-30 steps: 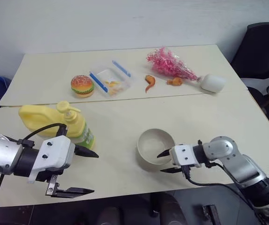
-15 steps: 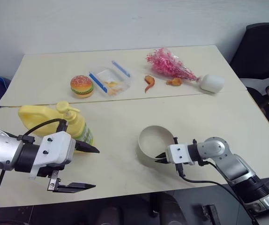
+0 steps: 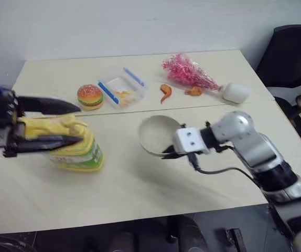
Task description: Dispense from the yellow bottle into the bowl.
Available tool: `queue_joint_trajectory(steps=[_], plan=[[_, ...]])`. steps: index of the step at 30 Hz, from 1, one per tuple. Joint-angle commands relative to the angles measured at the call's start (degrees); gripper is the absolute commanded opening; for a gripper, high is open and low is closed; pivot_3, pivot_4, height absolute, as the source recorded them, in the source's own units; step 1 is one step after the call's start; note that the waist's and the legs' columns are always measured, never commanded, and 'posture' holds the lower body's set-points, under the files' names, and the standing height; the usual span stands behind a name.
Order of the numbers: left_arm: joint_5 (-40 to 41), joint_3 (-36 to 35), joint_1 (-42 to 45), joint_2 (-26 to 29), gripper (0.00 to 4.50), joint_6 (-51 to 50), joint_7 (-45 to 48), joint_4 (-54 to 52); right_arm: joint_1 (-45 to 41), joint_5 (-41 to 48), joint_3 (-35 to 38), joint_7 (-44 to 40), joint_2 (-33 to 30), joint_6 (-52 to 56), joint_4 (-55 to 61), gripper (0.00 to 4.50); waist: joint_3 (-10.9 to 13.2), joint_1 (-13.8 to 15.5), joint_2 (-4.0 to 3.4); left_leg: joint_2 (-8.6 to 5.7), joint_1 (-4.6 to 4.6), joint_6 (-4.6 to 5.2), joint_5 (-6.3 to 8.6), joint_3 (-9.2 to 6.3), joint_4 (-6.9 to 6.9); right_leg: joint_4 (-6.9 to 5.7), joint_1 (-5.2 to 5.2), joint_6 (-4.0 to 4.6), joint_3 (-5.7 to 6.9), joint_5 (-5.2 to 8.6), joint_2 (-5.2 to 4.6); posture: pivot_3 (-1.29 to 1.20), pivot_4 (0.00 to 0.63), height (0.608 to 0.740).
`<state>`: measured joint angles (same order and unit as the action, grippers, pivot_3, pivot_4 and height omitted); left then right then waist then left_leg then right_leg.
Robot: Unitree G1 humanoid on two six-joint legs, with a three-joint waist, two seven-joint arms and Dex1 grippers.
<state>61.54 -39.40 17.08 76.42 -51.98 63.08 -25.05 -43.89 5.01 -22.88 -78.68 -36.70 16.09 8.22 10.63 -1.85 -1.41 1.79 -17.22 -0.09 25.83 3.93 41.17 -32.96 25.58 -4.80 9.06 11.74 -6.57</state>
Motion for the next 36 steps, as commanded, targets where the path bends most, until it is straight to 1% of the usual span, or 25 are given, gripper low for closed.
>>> queue_joint_trajectory(steps=[1,2,3,4,5,8,9,12,20,24,28,36], plan=[[-8.25,2.21,0.00,3.44,2.16,6.03,4.56,6.83,-7.17,-2.09,-4.20,2.09,5.35,9.03,-0.17,0.00,0.01,0.36,0.01,0.00,0.02,-0.02,-0.01,-0.01,-0.07,-0.02,0.01,0.04,0.06,0.03,0.00,0.00,0.150,0.740],[-11.30,3.35,-0.75,4.19,1.99,8.75,6.49,9.09,-9.64,-2.47,-5.49,2.53,7.36,11.32,-0.36,0.00,0.00,-0.03,0.11,-0.02,-0.03,-0.02,-0.01,-0.08,-0.05,-0.04,0.02,0.12,0.10,0.08,-0.01,0.00,0.150,0.740],[-13.47,4.49,-0.96,4.67,1.66,10.88,7.99,10.81,-11.36,-2.78,-6.54,2.64,8.78,12.84,-0.28,0.00,0.01,-0.60,0.12,-0.06,-0.04,-0.02,-0.01,0.06,0.01,-0.03,0.02,0.12,0.14,0.08,0.00,0.00,0.150,0.740],[-15.43,5.90,-0.84,5.02,1.46,13.28,9.32,12.49,-13.08,-3.11,-7.78,2.67,10.16,14.83,0.29,0.00,0.01,-1.28,0.12,-0.05,-0.02,-0.04,-0.02,0.11,-0.01,-0.06,0.07,0.11,0.12,0.07,0.00,0.00,0.150,0.740],[-16.85,7.10,-0.49,5.20,1.07,15.08,10.37,13.71,-14.22,-3.33,-8.60,2.65,11.03,16.20,0.62,0.00,0.01,-1.43,0.13,-0.03,0.07,-0.14,-0.05,0.11,-0.10,-0.21,0.13,0.18,0.15,0.12,0.02,0.00,0.150,0.740],[-19.38,10.36,1.50,4.92,0.15,18.57,11.28,15.68,-18.15,-3.18,-9.24,4.00,14.11,20.79,-0.95,0.00,-0.01,-1.55,0.17,-0.02,0.04,-0.24,-0.03,0.10,-0.15,-0.69,0.47,0.40,0.29,0.26,0.01,0.00,0.150,0.740],[-20.20,11.55,2.26,4.70,0.05,19.53,11.10,16.04,-19.66,-2.97,-9.07,4.53,15.21,22.66,-2.07,0.00,-0.02,-1.59,0.21,-0.02,-0.04,-0.24,-0.02,0.13,-0.13,-0.79,0.62,0.42,0.31,0.27,0.00,0.00,0.150,0.740],[-21.42,13.77,4.11,3.94,0.05,20.75,11.07,16.71,-21.92,-2.80,-8.84,5.15,16.47,24.04,-3.87,0.00,-0.01,-1.80,0.23,-0.04,-0.19,-0.24,-0.02,0.36,-0.07,-0.87,0.89,0.42,0.32,0.27,-0.04,0.00,0.150,0.740],[-23.38,16.00,5.26,1.76,0.05,22.33,11.65,17.41,-26.22,-1.13,-8.47,5.14,18.46,24.92,-4.81,0.00,-0.01,-3.17,0.23,-0.03,-0.16,-0.24,-0.02,0.38,-0.10,-0.93,0.93,0.42,0.32,0.27,-0.05,0.00,0.150,0.740],[-24.64,17.47,6.61,1.14,0.05,23.53,11.85,18.06,-27.37,0.45,-9.02,4.00,19.06,25.56,-2.95,0.00,-0.01,-3.54,0.23,-0.03,-0.12,-0.24,-0.02,0.38,-0.12,-0.96,0.98,0.44,0.32,0.28,-0.03,0.00,0.150,0.740],[-25.26,18.77,8.14,0.88,0.05,23.98,12.08,18.89,-27.56,1.17,-10.09,2.59,18.77,23.33,-0.65,0.00,-0.01,-3.49,0.23,-0.03,-0.11,-0.24,-0.02,0.38,-0.12,-0.99,0.98,0.45,0.32,0.28,-0.03,0.00,0.150,0.740],[-26.43,19.81,10.55,1.00,0.05,23.88,12.52,21.60,-27.77,1.46,-10.63,0.38,19.58,16.32,-2.01,0.00,-0.01,-3.62,0.23,-0.03,-0.09,-0.25,-0.02,0.38,-0.12,-1.00,0.99,0.45,0.32,0.28,-0.03,0.00,0.150,0.740]])
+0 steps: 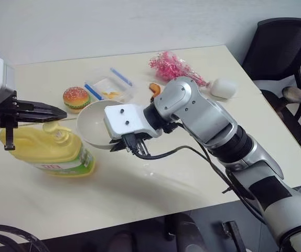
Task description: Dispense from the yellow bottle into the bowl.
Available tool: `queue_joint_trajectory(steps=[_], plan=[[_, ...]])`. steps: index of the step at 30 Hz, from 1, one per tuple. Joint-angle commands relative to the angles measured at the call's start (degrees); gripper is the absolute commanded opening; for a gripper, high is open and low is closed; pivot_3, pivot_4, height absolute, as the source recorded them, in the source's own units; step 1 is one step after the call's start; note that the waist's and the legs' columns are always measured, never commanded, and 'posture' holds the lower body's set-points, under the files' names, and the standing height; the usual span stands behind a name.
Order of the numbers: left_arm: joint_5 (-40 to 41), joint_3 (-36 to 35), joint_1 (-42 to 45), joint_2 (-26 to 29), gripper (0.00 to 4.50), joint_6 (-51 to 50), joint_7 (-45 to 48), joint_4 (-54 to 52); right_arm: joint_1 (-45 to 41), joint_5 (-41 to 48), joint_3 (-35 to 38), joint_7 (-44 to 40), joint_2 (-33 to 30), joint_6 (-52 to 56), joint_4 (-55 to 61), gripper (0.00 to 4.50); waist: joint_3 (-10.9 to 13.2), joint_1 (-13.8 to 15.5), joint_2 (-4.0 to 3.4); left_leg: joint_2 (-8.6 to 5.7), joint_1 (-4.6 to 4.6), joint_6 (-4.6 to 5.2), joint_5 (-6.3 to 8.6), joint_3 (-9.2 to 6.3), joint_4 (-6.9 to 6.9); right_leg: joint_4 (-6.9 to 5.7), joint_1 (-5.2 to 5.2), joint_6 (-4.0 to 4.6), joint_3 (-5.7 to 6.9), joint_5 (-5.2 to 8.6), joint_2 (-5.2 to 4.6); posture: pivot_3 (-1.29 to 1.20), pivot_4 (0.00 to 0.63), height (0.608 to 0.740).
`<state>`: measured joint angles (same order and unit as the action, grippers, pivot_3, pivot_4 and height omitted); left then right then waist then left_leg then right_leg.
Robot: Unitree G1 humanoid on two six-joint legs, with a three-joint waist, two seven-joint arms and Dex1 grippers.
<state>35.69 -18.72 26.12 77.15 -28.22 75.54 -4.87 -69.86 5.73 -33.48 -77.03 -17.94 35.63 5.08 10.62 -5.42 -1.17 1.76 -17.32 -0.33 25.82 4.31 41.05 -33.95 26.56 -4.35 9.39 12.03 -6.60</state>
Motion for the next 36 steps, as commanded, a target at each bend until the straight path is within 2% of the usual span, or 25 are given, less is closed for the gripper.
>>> queue_joint_trajectory(steps=[1,11,20,25,36], plan=[[-0.31,-0.99,2.07,0.22,0.05,-0.38,-0.19,1.70,-1.87,0.79,-0.09,-1.44,1.10,-3.44,0.73,0.00,0.00,-0.06,0.00,0.00,0.00,0.00,0.00,0.00,0.00,0.00,0.00,0.00,0.00,0.00,0.00,0.00,0.150,0.740],[2.69,-5.23,2.28,0.83,0.05,-6.38,-0.35,-1.72,-2.59,0.33,-0.43,-1.14,4.01,-3.99,-1.57,0.00,0.00,-0.29,0.01,0.00,0.00,0.00,0.00,-0.01,0.00,-0.02,0.01,0.00,0.00,0.00,0.00,0.00,0.150,0.740],[2.36,-14.16,-6.12,1.04,0.05,-10.73,2.42,-5.82,-2.25,-0.14,-1.15,-1.25,4.33,-5.57,-1.84,0.00,0.00,-1.02,0.01,0.00,0.02,-0.01,0.00,-0.02,-0.02,-0.03,0.02,0.03,0.00,0.02,0.01,0.00,0.150,0.740],[-1.21,-17.46,-12.42,0.05,0.05,-8.46,3.47,-7.01,-1.80,-0.47,-1.45,-1.64,3.95,-7.22,-2.47,0.00,0.00,-1.07,0.01,0.00,0.04,-0.02,0.01,-0.02,-0.06,-0.02,0.03,0.05,0.00,0.03,0.01,0.00,0.150,0.740],[-2.78,-18.44,-16.78,-0.76,0.05,-5.28,2.93,-7.69,-0.92,-1.34,-1.77,-1.86,3.73,-10.81,-4.00,0.00,0.00,-1.12,0.01,0.01,0.08,-0.03,0.02,-0.01,-0.06,-0.04,0.03,0.07,-0.03,0.04,0.01,0.00,0.150,0.740]])
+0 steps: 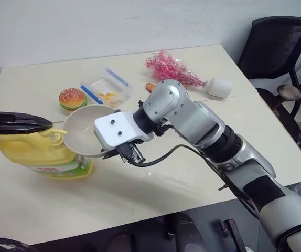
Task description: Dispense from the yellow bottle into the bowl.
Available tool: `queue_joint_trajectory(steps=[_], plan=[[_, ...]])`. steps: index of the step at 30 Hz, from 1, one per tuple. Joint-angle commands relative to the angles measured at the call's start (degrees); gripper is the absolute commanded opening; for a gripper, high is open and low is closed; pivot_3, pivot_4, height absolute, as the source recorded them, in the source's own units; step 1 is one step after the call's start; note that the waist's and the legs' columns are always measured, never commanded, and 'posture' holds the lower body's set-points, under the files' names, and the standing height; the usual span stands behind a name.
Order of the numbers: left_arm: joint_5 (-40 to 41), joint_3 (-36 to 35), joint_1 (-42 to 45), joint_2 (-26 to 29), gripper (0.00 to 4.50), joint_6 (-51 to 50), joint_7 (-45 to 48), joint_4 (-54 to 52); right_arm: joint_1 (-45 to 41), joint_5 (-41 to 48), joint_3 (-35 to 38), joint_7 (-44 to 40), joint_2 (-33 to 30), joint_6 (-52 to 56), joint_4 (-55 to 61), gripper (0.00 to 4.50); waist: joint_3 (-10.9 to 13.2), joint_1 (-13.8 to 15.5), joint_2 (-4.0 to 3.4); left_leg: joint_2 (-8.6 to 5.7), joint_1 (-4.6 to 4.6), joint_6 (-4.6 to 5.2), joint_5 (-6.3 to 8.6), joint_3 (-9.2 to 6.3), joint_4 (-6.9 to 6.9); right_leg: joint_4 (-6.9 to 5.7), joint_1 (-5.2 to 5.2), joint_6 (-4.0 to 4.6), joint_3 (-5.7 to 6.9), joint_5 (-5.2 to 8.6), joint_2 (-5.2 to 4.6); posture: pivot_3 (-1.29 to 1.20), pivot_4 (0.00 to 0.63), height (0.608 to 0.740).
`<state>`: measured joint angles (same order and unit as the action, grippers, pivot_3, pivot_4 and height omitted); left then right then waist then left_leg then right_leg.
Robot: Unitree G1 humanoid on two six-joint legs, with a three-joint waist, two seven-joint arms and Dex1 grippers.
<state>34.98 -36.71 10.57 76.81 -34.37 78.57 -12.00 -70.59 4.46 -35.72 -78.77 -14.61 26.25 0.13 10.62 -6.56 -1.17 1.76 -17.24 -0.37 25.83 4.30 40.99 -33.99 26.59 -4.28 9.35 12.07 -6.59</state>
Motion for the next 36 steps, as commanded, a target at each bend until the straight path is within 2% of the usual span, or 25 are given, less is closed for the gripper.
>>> queue_joint_trajectory(steps=[1,15,24,34,36], plan=[[-2.24,-0.22,-1.59,-0.43,0.05,1.40,-0.13,-0.65,-0.15,-0.10,0.42,-0.21,0.38,-1.72,0.88,0.00,0.00,0.03,0.00,0.00,-0.01,0.00,0.00,0.00,0.00,0.00,0.00,0.00,0.00,0.00,0.00,0.00,0.150,0.740],[-6.24,3.23,-7.71,-1.46,0.05,10.09,-0.61,-1.25,-0.03,-0.39,-0.04,-0.79,0.60,-2.76,0.39,0.00,-0.05,0.10,-0.09,0.00,0.12,-0.04,-0.01,0.01,0.00,-0.07,-0.03,0.04,-0.10,0.02,0.01,0.00,0.150,0.740],[-6.05,4.55,-9.22,-2.25,0.05,12.13,-2.30,-1.38,-0.23,-0.21,0.04,-1.10,0.73,-1.81,0.96,0.00,-0.07,0.41,-0.14,0.02,0.25,-0.29,-0.14,0.00,0.01,-0.41,-0.04,0.24,-0.20,0.14,0.00,0.00,0.150,0.740],[-5.63,4.62,-9.44,-2.21,0.05,12.37,-3.16,-0.48,-2.26,2.00,0.67,-4.98,2.58,-3.11,0.88,0.00,-0.02,1.65,-0.23,0.04,0.26,-0.44,-0.22,-0.05,0.00,-0.84,-0.04,0.49,-0.31,0.28,0.01,0.00,0.150,0.740],[-5.87,4.67,-9.50,-2.32,0.05,12.52,-3.10,-0.36,-2.87,1.91,0.91,-5.18,3.07,-3.26,0.07,0.00,0.03,1.63,0.10,0.04,0.25,-0.44,-0.22,-0.07,0.04,-0.83,0.04,0.48,-0.28,0.28,0.02,0.00,0.150,0.740]])
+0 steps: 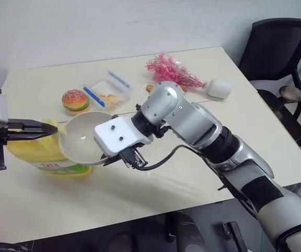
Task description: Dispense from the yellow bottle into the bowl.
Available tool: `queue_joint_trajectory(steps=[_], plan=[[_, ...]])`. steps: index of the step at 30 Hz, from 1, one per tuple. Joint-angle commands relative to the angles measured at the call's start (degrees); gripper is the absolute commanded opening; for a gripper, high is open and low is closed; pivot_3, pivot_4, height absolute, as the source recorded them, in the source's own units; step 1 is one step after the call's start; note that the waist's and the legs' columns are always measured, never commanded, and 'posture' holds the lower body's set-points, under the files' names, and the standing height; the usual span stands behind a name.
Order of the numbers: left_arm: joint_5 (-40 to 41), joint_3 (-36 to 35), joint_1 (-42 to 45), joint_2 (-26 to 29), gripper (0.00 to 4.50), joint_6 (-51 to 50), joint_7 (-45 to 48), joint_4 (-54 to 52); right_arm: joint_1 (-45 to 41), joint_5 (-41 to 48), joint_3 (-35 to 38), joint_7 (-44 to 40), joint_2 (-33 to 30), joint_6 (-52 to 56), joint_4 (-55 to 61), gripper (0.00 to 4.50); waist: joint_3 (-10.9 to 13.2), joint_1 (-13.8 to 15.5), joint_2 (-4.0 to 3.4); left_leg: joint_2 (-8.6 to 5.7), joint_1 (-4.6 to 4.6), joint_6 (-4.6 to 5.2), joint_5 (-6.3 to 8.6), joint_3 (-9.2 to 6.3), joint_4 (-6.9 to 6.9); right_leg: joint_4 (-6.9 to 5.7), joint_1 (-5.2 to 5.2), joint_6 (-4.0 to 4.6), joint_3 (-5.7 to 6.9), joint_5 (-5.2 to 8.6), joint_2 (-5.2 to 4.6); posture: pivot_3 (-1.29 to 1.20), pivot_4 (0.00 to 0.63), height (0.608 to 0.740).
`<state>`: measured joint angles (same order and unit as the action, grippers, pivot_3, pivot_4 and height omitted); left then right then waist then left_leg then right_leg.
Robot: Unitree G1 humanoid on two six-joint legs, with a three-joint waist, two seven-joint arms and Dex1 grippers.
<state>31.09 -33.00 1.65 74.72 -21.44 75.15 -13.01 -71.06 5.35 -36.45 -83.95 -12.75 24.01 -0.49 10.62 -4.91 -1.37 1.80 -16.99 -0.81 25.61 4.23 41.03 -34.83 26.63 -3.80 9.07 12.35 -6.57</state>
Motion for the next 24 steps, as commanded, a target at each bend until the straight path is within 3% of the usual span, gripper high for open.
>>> queue_joint_trajectory(steps=[1,6,15,24], plan=[[-2.10,1.00,-0.60,-0.34,0.05,-0.35,0.34,0.69,-2.67,1.02,1.72,-0.06,1.39,-1.12,0.29,0.00,0.05,-0.04,0.45,0.05,-0.06,-0.02,-0.01,-0.12,0.08,0.00,0.14,0.01,0.11,0.00,0.03,0.00,0.150,0.740],[-2.16,1.29,-0.10,-1.41,0.05,-1.18,0.12,0.63,-3.47,1.14,2.01,-0.40,1.42,-1.87,-1.23,0.00,0.03,-0.08,0.51,0.01,-0.25,-0.02,-0.01,-0.11,0.01,0.05,0.38,0.01,0.15,0.00,0.02,0.00,0.150,0.740],[12.04,-8.55,8.43,1.93,0.05,-21.55,1.52,-1.74,-1.16,-0.47,0.29,-0.81,0.21,-4.30,-1.29,0.00,0.05,0.00,0.72,0.02,-0.28,-0.02,-0.01,-0.13,0.05,0.07,0.37,0.01,0.14,0.00,0.01,0.00,0.150,0.740],[9.25,-14.54,12.34,7.74,0.05,-25.38,3.37,5.60,-2.07,-3.33,0.60,0.28,0.86,-10.34,-9.26,0.00,0.08,-0.13,0.72,0.01,-0.26,-0.03,-0.02,-0.11,0.04,0.07,0.37,0.01,0.12,0.00,0.03,0.00,0.150,0.740]])
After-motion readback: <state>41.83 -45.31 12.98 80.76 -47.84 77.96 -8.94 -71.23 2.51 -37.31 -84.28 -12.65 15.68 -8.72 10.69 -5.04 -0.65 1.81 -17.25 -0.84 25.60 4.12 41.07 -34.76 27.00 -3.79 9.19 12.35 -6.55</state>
